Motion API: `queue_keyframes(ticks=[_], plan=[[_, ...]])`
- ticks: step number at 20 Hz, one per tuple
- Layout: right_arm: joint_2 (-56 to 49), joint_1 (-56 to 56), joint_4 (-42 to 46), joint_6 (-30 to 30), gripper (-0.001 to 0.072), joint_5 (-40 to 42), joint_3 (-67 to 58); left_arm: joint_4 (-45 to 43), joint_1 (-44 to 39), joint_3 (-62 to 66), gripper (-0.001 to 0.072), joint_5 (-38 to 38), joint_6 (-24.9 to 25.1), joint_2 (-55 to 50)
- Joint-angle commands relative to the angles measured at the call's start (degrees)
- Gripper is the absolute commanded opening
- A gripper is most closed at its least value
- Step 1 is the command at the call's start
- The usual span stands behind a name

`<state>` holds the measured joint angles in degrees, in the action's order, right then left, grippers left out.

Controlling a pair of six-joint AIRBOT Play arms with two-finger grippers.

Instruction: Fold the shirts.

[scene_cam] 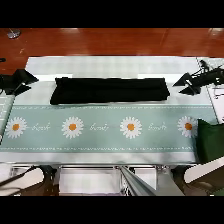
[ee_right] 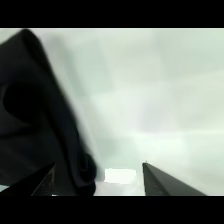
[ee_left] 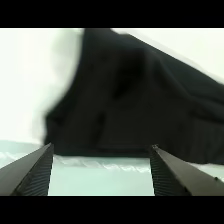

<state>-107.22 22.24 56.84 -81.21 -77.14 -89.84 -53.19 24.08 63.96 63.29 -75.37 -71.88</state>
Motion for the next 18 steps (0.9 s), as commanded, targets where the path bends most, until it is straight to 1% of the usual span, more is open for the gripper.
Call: queue_keyframes(ticks=[1,4,8,9,10,11,12,13,14,16,17,18], plan=[[-2.51,-3.72,-0.11,0.94,0.0626,-0.57,0.22,-1.03,-5.53,-12.0,0.0699,-10.23,1.42,13.64],[-2.84,-7.43,-1.44,1.4,0.0626,-0.7,0.22,-0.79,-9.62,-13.11,0.07,-10.21,1.36,15.98],[-2.84,-12.13,-4.55,1.62,0.0622,1.84,0.22,0.22,-13.53,-13.11,0.0699,-10.78,1.18,13.51],[-2.84,-12.98,-4.48,1.05,0.0572,2.58,0.22,1.42,-14.36,-13.11,0.0699,-10.75,1.22,12.46],[-2.84,-13.55,-4.5,0.66,0.0304,2.75,0.22,1.86,-14.97,-13.09,0.0697,-10.86,1.22,11.52],[-2.73,-13.88,-4.44,0.63,0.0031,2.27,0.22,1.81,-15.17,-13.09,0.0619,-11.04,1.25,10.8],[-2.25,-13.79,-4.44,0.68,0.003,1.03,0.2,1.79,-15.1,-13.05,0.0283,-11.06,1.22,10.29],[-1.33,-13.35,-4.2,0.68,0.003,-0.02,0.22,1.81,-15.06,-12.81,0.0033,-11.06,1.44,10.03],[0.37,-12.66,-3.65,0.92,0.003,-1.18,0.22,1.81,-15.13,-12.15,0.0026,-10.8,1.75,10.05],[6.08,-11.47,-1.73,4.52,0.003,-3.06,1.57,2.43,-15.54,-10.23,0.0026,-9.16,1.88,10.14],[10.38,-10.8,-0.09,5.2,0.0029,-2.27,4.2,2.4,-16.46,-9.11,0.0026,-8.07,3.41,10.16],[15.56,-9.73,0.83,5.2,0.0029,-0.39,8.02,1.68,-18.14,-7.91,0.0026,-7.13,6.01,10.14]])
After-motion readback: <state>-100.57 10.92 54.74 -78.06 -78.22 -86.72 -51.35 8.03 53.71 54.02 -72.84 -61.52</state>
